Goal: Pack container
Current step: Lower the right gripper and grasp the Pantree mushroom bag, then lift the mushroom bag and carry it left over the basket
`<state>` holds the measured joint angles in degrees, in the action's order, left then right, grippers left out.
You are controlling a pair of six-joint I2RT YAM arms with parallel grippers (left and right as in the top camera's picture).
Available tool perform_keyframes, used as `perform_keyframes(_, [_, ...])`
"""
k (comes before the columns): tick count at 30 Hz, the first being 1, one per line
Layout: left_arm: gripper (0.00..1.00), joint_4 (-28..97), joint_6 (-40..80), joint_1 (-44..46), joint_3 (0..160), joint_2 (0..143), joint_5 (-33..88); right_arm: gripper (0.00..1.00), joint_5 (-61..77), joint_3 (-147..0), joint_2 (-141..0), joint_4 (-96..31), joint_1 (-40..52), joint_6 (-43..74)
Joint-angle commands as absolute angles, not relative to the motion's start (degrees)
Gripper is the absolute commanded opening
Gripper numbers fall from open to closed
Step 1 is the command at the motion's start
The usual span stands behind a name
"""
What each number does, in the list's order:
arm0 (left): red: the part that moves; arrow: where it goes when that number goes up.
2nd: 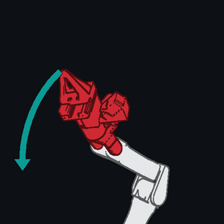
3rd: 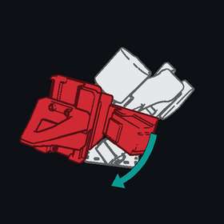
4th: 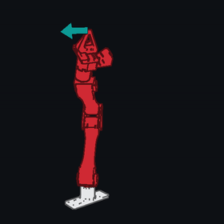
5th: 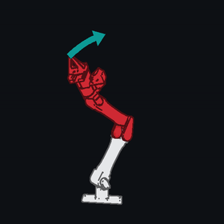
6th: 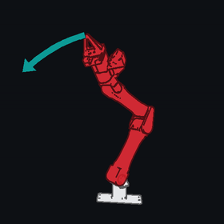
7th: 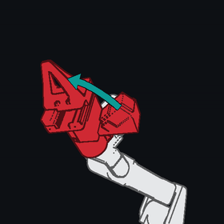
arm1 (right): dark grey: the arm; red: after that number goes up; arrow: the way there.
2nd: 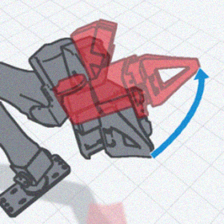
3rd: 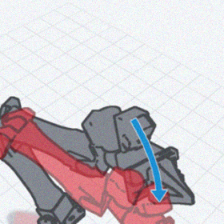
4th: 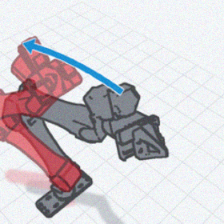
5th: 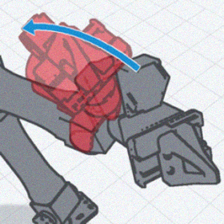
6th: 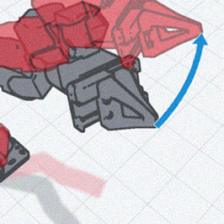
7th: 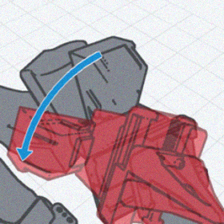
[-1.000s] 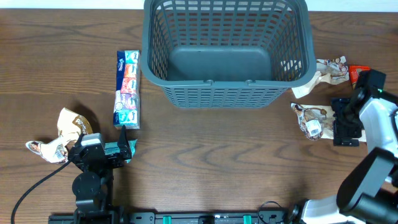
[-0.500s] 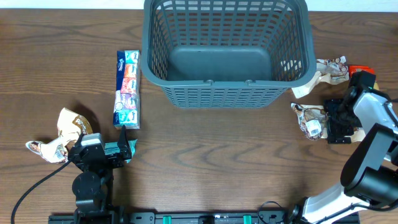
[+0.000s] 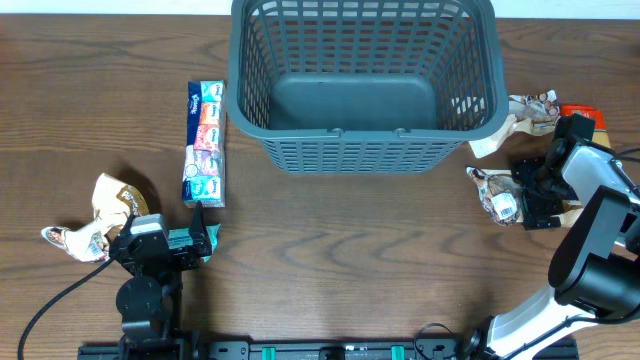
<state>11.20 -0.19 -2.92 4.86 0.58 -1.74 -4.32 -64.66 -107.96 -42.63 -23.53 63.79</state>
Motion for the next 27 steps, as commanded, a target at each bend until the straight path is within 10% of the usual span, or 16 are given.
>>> perform_keyframes(1, [0.99, 12.67, -0.1, -3.2, 3.84, 0.23, -2.0, 0.99, -3.81, -64.38, -110.5, -42.61, -22.68, 62.96])
perform_keyframes(3, [0.99, 12.67, -0.1, -3.2, 3.84, 0.23, -2.0, 0.96, -3.57, -64.38, -110.5, -42.65, -22.68, 62.94])
perform_keyframes(8, [0.98, 12.67, -0.1, -3.2, 3.84, 0.23, -2.0, 0.01, -2.5, -64.38, -110.5, -42.65, -22.68, 63.02])
perform_keyframes(27, [0.99, 12.67, -0.1, -3.2, 3.84, 0.23, -2.0, 0.01, -0.78, -77.36, -91.81, -55.07, -23.83, 55.99])
